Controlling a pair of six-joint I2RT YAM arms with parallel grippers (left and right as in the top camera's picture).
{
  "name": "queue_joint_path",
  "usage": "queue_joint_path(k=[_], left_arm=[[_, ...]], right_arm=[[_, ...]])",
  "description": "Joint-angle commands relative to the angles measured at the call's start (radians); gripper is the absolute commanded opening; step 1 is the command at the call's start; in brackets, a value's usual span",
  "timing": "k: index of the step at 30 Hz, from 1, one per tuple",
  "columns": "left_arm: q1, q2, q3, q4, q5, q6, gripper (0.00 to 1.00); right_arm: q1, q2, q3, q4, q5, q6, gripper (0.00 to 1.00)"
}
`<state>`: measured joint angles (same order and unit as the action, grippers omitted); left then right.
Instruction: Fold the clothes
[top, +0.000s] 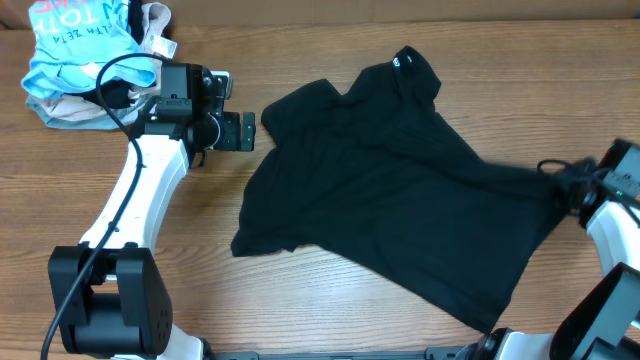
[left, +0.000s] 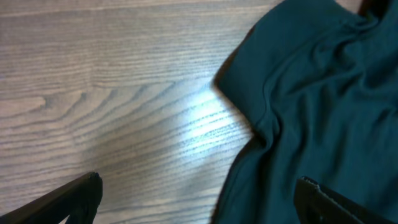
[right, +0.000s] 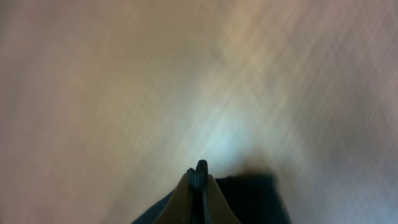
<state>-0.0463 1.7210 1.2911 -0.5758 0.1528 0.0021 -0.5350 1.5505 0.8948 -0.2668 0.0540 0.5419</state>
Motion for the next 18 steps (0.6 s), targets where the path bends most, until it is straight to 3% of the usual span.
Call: queue_joint_path(k=[1,6,12,14,18], left_arm=[[-0.008,0.012,-0.001,0.019,0.015,-0.009,1.0],[-0.011,0.012,-0.001,0.062,0.024,-0.005,1.0],[-0.013,0.013,-0.001,0.128,0.025,-0.002,1.0],[-0.014,0.016,-0.001,0.148,0.031,0.003,1.0],[-0.022,0.047,0.0,0.216,0.11,0.021,1.0]], right_arm=[[-0.005,0.03,0.067,0.059,0.018,-0.027,0.04],[-0.005,0.169,0.184,0.075,0.0,-0.048,0.04],[-0.016,0.348,0.381,-0.14,-0.035,-0.079,0.04],[-0.022,0.354,0.41,-0.197,-0.039,-0.081,0.28],[-0.034,0.338,0.478,-0.331,-0.151,-0.162,0.9]])
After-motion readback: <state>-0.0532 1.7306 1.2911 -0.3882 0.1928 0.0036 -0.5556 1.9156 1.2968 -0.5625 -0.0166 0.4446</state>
